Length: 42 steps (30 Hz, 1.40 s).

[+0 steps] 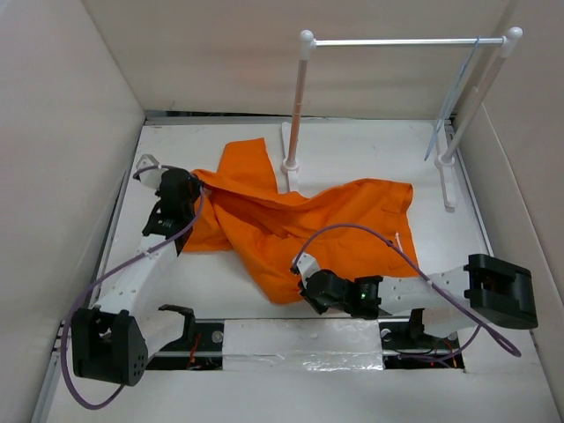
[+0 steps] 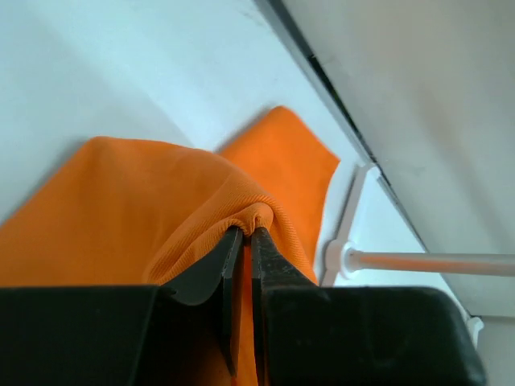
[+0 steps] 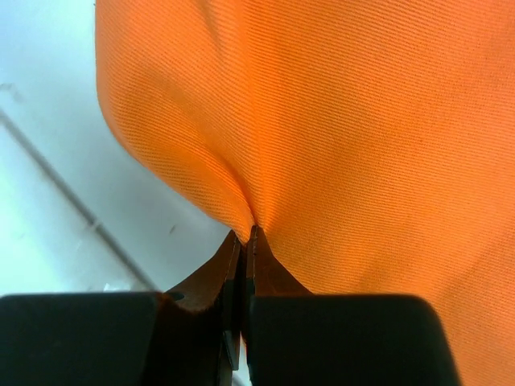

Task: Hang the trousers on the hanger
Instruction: Flatten out the trousers at the center of the board.

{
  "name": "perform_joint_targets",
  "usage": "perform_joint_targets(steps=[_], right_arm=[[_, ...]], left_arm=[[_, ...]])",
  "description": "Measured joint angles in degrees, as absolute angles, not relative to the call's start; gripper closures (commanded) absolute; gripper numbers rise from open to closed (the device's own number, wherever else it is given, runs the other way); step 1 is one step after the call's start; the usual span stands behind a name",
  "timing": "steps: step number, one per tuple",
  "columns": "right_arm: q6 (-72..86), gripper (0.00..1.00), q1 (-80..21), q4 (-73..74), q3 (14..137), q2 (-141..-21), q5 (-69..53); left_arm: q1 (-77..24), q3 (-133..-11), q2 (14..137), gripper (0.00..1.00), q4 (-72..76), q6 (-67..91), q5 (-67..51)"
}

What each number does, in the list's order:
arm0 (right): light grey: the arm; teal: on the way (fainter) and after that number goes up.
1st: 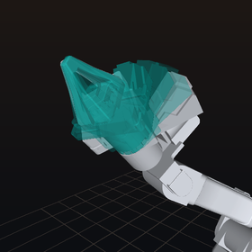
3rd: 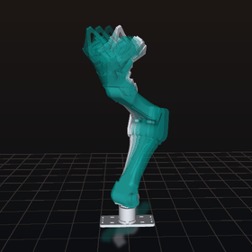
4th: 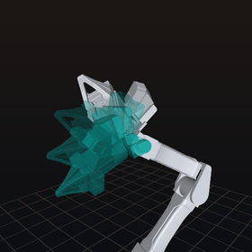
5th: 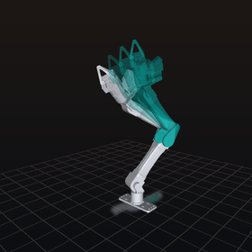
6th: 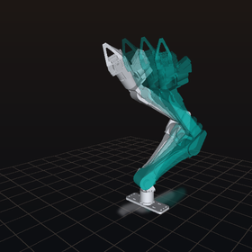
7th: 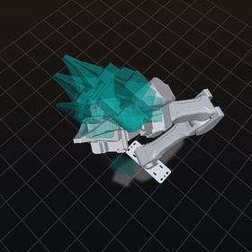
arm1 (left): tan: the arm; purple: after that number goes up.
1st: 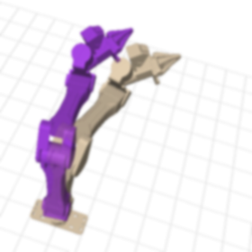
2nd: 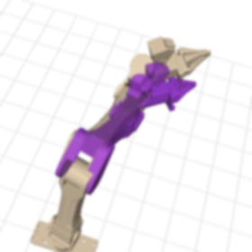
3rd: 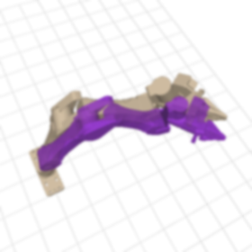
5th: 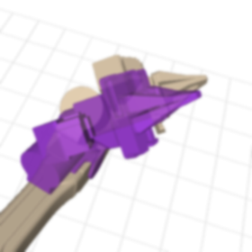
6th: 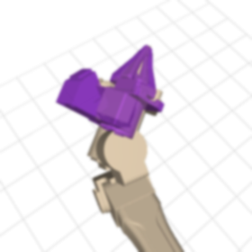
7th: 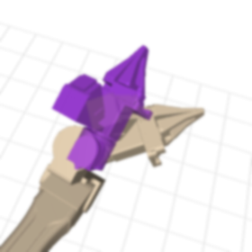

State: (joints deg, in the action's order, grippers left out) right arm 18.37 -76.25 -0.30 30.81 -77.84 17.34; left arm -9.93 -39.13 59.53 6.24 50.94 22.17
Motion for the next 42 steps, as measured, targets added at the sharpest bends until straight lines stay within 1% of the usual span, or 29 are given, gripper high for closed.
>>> perform_joint_targets(steps=[4,6,8,10,13,15,16,17,18,19,20,21,22,24,25,26,27,28,30,32,33,34,35,36,39,40,42], right_arm=[[21.12,1.0,-77.34,2.61,29.34,-73.69,16.32],[22.04,1.0,-77.41,4.21,29.17,-71.77,16.14],[22.68,1.0,-77.41,5.82,29.21,-70.02,16.27],[22.94,1.0,-77.43,7.88,29.26,-68.03,16.62],[23.55,1.0,-77.45,11.68,29.85,-64.25,17.58],[23.83,1.0,-77.45,13.08,29.95,-61.1,18.11],[23.88,0.97,-77.47,13.52,29.95,-59.68,18.31],[23.88,0.9,-77.47,13.76,29.95,-58.54,18.55],[24.05,0.67,-77.47,13.93,29.95,-57.78,18.74],[24.27,0.57,-77.49,14.09,29.95,-57.43,18.94],[24.27,0.51,-77.58,14.55,30.06,-57.43,19.16],[24.18,0.4,-77.65,15.09,30.22,-57.58,19.22],[24.21,0.37,-77.67,15.51,30.33,-57.78,19.35],[23.31,0.36,-77.69,16.32,30.55,-57.84,19.7],[22.65,0.36,-77.69,16.49,30.74,-57.8,19.88],[21.98,0.38,-77.69,16.49,31.05,-57.76,20.01],[21.1,0.61,-77.69,16.43,31.46,-57.63,20.14],[19.79,0.78,-77.69,16.34,32.01,-57.49,20.21],[17.15,1.0,-77.65,15.44,33.41,-57.28,20.21],[14.61,1.0,-77.14,13.69,35.09,-57.65,19.84],[13.26,1.0,-76.69,12.05,36.14,-58.48,19.25],[11.94,0.98,-76.14,10.2,37.39,-59.77,18.61],[10.81,0.94,-75.57,8.82,39.05,-61.6,17.87],[9.85,0.9,-75.02,7.86,40.91,-63.79,17.19],[7.53,0.79,-74.13,3.95,45.78,-70.7,15.51],[6.9,0.62,-74.04,2.87,46.81,-72.53,14.94],[5.76,0.45,-73.87,1.1,47.68,-74.87,13.87]], left_arm=[[-11.64,-44.14,64.38,1.0,7.55,47.03,20.91],[-12.53,-47.24,67.35,0.96,6.28,44.82,19.35],[-13.08,-51.16,71.22,0.89,5.69,42.85,18.22],[-13.17,-55.96,76.55,0.88,4.97,41.01,18.35],[-13.17,-66.94,87.29,0.88,2.15,38.33,17.5],[-13.69,-72.93,93.34,0.79,1.26,36.25,16.95],[-14.74,-74.81,95.7,0.73,1.19,35.38,17.15],[-15.9,-75.09,96.71,0.59,1.3,34.7,17.12],[-17.56,-74.37,96.95,0.55,0.99,34.35,16.97],[-18.63,-73.23,96.73,0.51,0.89,34.17,16.69],[-19.99,-70.91,95.77,0.49,1.93,34.5,16.34],[-20.64,-68.86,94.91,0.49,3.09,34.76,16.16],[-21.78,-62.87,91.11,0.49,4.4,35.59,15.94],[-22.0,-51.22,82.5,0.48,6.07,37.8,17.43],[-21.65,-45.47,77.06,0.46,5.76,39.24,18.83],[-21.3,-40.23,71.13,0.42,5.69,40.71,20.49],[-20.91,-35.55,65.14,0.38,5.37,42.17,22.06],[-20.47,-31.79,59.46,0.38,4.78,43.86,23.57],[-19.51,-26.79,50.48,0.39,3.62,46.92,25.8],[-18.65,-23.22,44.23,0.44,1.32,51.05,27.33],[-18.31,-21.8,42.06,0.45,-0.27,53.28,28.14],[-18.02,-20.56,40.47,0.44,-2.09,55.33,29.04],[-17.85,-19.46,39.48,0.3,-3.7,57.49,29.93],[-17.85,-18.44,39.0,0.28,-5.34,59.16,30.79],[-17.19,-16.19,39.33,0.26,-9.26,63.22,31.31],[-16.75,-15.97,39.99,0.25,-10.22,63.94,31.27],[-15.11,-15.94,41.74,0.25,-10.98,64.93,30.63]])
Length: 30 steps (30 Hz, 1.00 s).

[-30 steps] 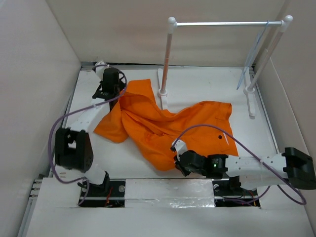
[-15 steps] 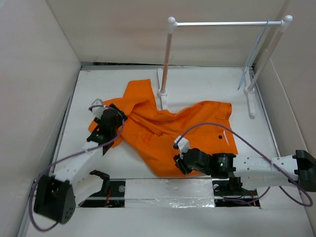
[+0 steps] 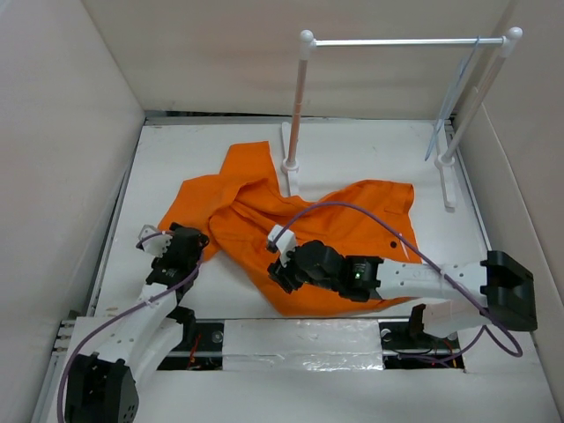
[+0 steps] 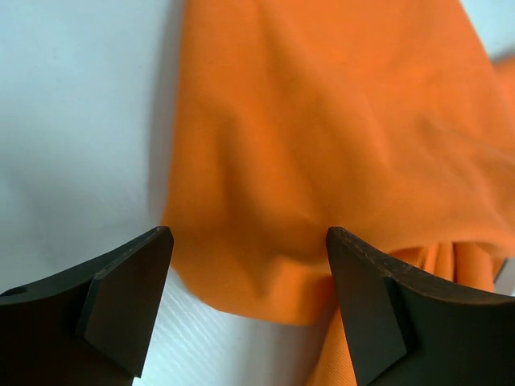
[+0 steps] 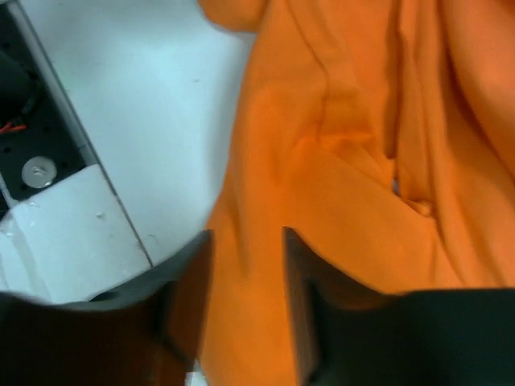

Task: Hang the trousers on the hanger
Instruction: Flatten out the trousers at the center of the board.

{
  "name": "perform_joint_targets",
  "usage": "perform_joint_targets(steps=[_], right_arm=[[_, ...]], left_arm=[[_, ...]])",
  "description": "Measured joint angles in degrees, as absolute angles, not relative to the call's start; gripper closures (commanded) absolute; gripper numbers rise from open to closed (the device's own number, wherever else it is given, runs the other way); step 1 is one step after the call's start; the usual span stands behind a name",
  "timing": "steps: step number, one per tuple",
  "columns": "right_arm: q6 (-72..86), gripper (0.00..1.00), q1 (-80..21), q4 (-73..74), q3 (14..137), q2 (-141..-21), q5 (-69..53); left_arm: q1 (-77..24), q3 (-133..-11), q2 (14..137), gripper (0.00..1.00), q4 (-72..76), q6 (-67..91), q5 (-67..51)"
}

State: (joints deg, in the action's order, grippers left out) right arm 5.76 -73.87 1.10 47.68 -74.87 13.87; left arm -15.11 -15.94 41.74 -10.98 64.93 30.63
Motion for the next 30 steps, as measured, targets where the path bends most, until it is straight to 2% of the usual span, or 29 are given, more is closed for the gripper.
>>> perform_joint_targets(steps=[1,2,4,7,10,11,12,13,14,15,16,17,18,19,20,21,25,30], right_arm=[[5.37,0.32,-73.56,0.23,47.75,-75.59,12.8],[4.86,0.28,-73.03,-0.97,47.81,-76.4,11.55],[3.9,0.25,-71.09,-2.92,48.93,-78.94,8.95],[3.2,0.23,-67.31,-5.74,54.04,-86.56,6.68],[2.37,0.21,-63.61,-7.86,60.55,-95.68,4.12],[2.13,0.2,-62.76,-8.38,62.39,-98.39,3.53],[2.0,0.18,-61.89,-7.99,64.29,-100.95,2.81],[1.69,0.18,-61.3,-7.86,66.24,-103.33,2.2],[1.28,0.19,-60.8,-7.68,68.25,-105.65,1.48],[0.95,0.23,-60.51,-7.66,70.0,-107.66,0.67],[0.73,0.39,-60.42,-7.7,71.2,-109.25,-0.27],[0.36,0.48,-60.45,-7.73,72.01,-110.34,-1.13],[0.3,0.71,-60.47,-7.79,72.31,-111.02,-1.89],[-0.08,0.85,-60.49,-7.7,72.36,-111.44,-2.55],[0.14,0.95,-60.51,-7.49,72.36,-111.7,-3.09],[-0.01,1.0,-60.58,-7.42,72.31,-111.81,-3.64],[-0.3,1.0,-60.73,-8.43,70.19,-110.56,-6.09],[-0.27,1.0,-62.52,-9.41,58.22,-100.9,-8.88]], left_arm=[[-14.06,-15.94,42.46,0.25,-10.96,65.19,30.15],[-12.58,-15.84,43.2,0.25,-10.44,65.49,29.1],[-10.31,-15.33,44.36,0.27,-8.78,65.67,27.59],[-5.26,-13.69,47.75,0.37,-3.55,65.6,23.59],[-0.97,-13.47,51.48,0.61,1.67,64.64,19.7],[-0.1,-13.47,52.73,0.75,3.2,64.29,18.63],[0.3,-13.37,53.71,0.82,4.45,63.99,17.47],[0.45,-13.04,54.33,0.94,5.56,63.61,16.56],[0.49,-12.64,54.48,1.0,6.2,63.24,15.79],[0.58,-12.4,54.39,1.0,6.59,62.76,15.16],[0.73,-12.36,54.11,1.0,6.94,62.26,14.74],[0.93,-12.38,53.69,1.0,7.27,61.82,14.52],[1.39,-12.67,53.01,1.0,7.07,61.34,14.33],[1.78,-13.23,52.29,1.0,6.63,60.82,14.33],[2.11,-14.31,51.53,1.0,5.98,60.36,14.39],[2.37,-15.81,50.87,1.0,5.04,59.94,14.55],[2.48,-26.83,49.52,1.0,2.74,58.17,15.51],[2.48,-43.46,51.24,1.0,2.0,55.88,16.93]])
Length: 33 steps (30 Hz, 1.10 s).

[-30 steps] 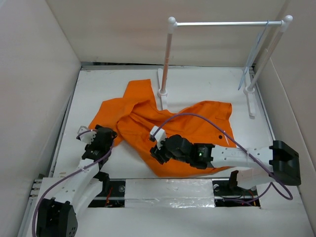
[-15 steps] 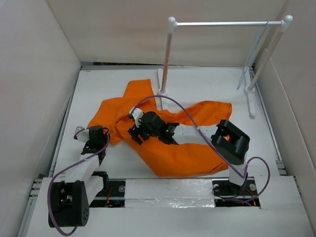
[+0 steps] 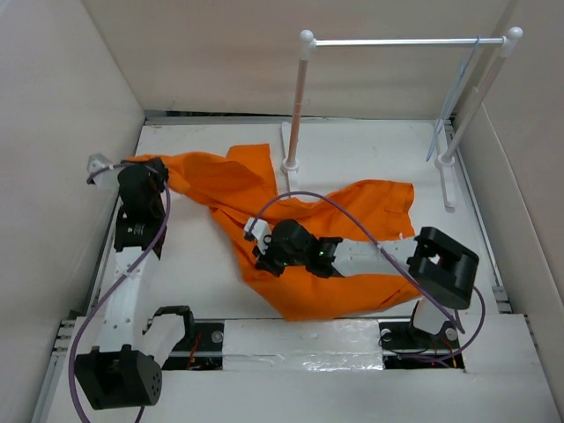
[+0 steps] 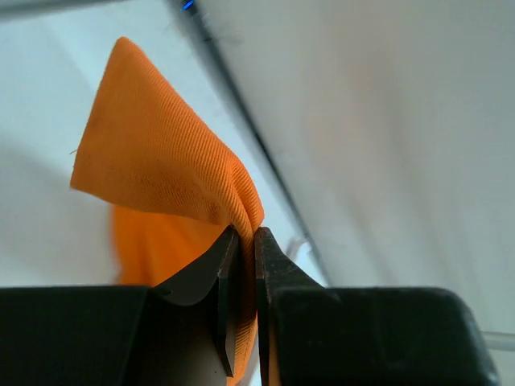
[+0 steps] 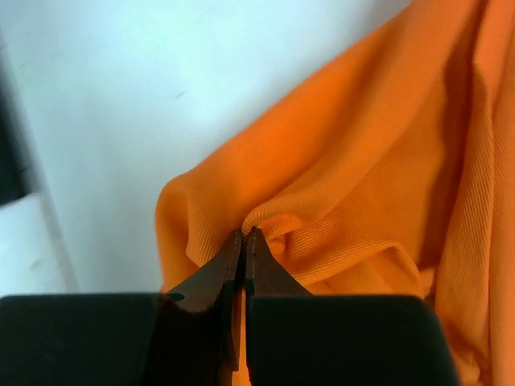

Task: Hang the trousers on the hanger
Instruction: Flatten out the trousers at the center of the board.

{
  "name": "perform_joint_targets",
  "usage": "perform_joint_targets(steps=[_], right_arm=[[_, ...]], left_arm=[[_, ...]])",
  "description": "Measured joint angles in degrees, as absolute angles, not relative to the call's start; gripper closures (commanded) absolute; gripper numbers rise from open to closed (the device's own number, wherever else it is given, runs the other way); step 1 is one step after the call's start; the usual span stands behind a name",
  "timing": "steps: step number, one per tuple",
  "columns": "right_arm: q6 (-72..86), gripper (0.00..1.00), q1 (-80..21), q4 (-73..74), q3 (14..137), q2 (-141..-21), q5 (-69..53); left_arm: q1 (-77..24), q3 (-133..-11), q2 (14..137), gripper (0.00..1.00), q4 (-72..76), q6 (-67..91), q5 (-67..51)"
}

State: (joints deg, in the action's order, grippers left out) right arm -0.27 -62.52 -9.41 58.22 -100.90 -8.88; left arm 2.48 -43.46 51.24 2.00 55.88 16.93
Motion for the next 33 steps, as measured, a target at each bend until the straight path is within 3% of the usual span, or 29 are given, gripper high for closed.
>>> perform_joint_targets(steps=[9,12,15,16,19,21,22,23,25,28,30,33], right_arm=[[-1.3,1.0,-70.87,-9.52,46.89,-88.6,-12.69],[-0.95,0.89,-72.51,-9.41,44.29,-88.51,-12.86],[-0.47,0.66,-72.84,-8.47,42.87,-87.0,-12.88],[-0.34,0.52,-72.84,-7.55,42.78,-85.73,-12.88],[-0.16,0.35,-72.88,-5.13,42.76,-79.81,-11.84],[-0.21,0.35,-72.99,-3.6,42.65,-74.56,-9.54],[0.16,0.44,-72.75,-2.87,42.44,-71.48,-8.1],[0.67,0.59,-72.12,-2.24,42.11,-68.1,-6.37],[2.2,1.0,-69.04,-1.54,41.06,-62.98,-3.29],[5.89,1.0,-58.15,-1.04,37.08,-55.81,1.56],[7.77,1.0,-49.41,-0.34,33.93,-52.77,3.66],[10.41,0.77,-34.72,1.06,30.17,-50.46,6.68]], left_arm=[[5.82,-64.84,61.54,1.0,-3.6,47.68,18.02],[8.08,-68.1,64.1,1.0,-5.89,45.84,18.74],[9.17,-70.35,67.83,1.0,-6.92,44.49,20.73],[9.34,-70.63,69.19,1.0,-6.94,44.05,21.54],[10.28,-71.57,74.78,1.0,-7.7,43.62,22.72],[11.68,-72.25,79.18,1.0,-8.08,43.72,22.59],[12.69,-72.51,81.58,1.0,-8.19,43.81,22.41],[13.67,-72.64,83.94,0.99,-8.34,43.92,22.31],[15.22,-73.06,88.36,0.95,-9.28,43.9,22.26],[16.43,-73.97,93.23,0.75,-10.96,43.46,22.52],[16.47,-73.91,94.13,0.56,-11.18,42.83,22.11],[15.99,-73.67,92.62,0.48,-9.5,42.04,20.56]])
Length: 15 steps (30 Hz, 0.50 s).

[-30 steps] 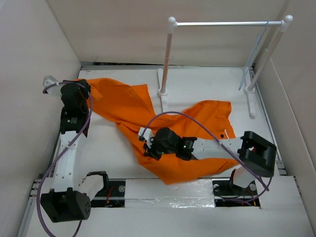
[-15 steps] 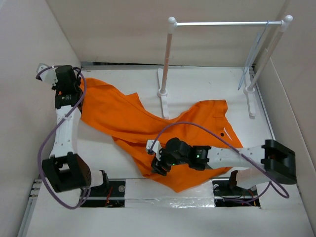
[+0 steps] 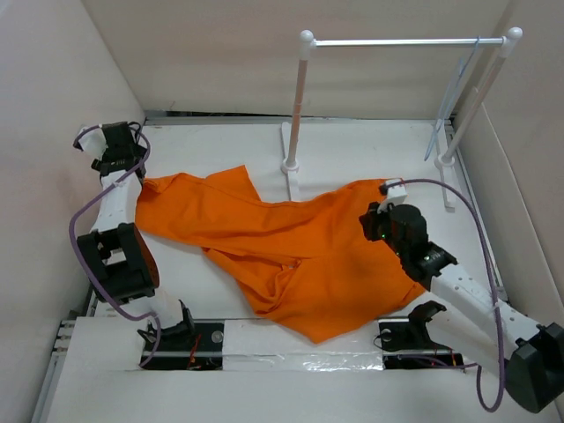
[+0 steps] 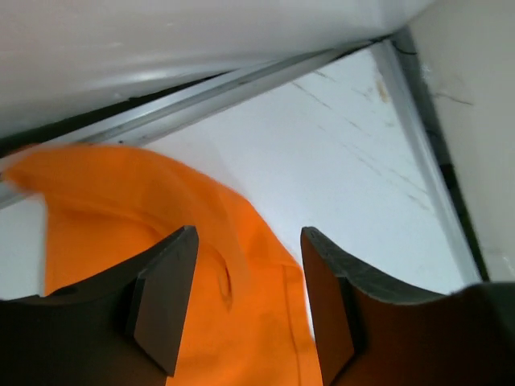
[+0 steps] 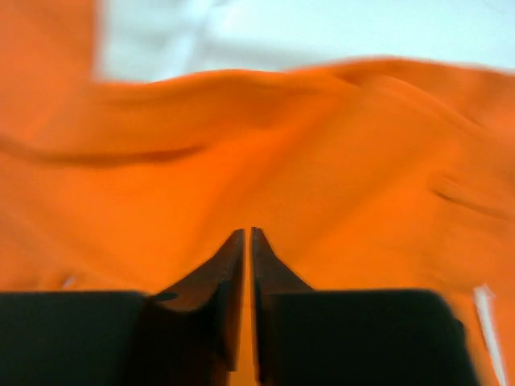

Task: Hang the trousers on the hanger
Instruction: Flatten out the trousers at the center of the board.

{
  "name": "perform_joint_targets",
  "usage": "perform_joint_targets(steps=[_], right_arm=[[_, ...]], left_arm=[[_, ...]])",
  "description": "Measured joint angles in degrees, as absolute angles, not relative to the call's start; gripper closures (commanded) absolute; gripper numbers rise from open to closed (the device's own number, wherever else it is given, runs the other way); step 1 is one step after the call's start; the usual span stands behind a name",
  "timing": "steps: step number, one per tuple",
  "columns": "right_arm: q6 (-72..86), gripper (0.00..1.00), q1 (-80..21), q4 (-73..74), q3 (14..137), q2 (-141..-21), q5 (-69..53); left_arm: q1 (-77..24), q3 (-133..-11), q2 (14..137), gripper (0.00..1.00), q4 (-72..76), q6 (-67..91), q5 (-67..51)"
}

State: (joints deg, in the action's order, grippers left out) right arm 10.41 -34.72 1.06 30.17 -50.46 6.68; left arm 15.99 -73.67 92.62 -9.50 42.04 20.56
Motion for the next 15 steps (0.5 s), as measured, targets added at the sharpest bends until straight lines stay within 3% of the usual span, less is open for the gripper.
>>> perform_joint_targets(steps=[1,3,4,7,12,13,15], right_arm=[[11.14,0.57,-30.63,0.89,29.08,-49.91,7.01],[12.25,0.41,-22.98,0.45,27.46,-49.3,6.39],[12.69,0.25,-19.99,-0.16,27.18,-49.58,5.93],[13.65,0.11,-11.33,-3.9,27.38,-53.43,4.89],[15.64,0.12,-4.12,-8.62,29.04,-65.43,2.92],[16.08,0.23,-3.33,-9.23,29.12,-67.48,2.24],[16.71,0.35,-3.01,-9.67,28.91,-69.52,0.64]], left_arm=[[15.53,-73.52,91.57,0.48,-8.8,41.67,20.23],[13.17,-73.14,88.71,0.48,-7.53,40.8,20.03],[10.98,-72.69,86.96,0.49,-6.63,40.58,20.25],[2.24,-69.76,81.19,0.52,-3.33,40.62,19.9],[-13.56,-52.88,68.62,0.58,5.45,44.6,18.0],[-15.68,-48.95,66.52,0.59,6.63,45.39,17.93],[-19.49,-41.25,63.18,0.62,7.6,46.87,18.79]])
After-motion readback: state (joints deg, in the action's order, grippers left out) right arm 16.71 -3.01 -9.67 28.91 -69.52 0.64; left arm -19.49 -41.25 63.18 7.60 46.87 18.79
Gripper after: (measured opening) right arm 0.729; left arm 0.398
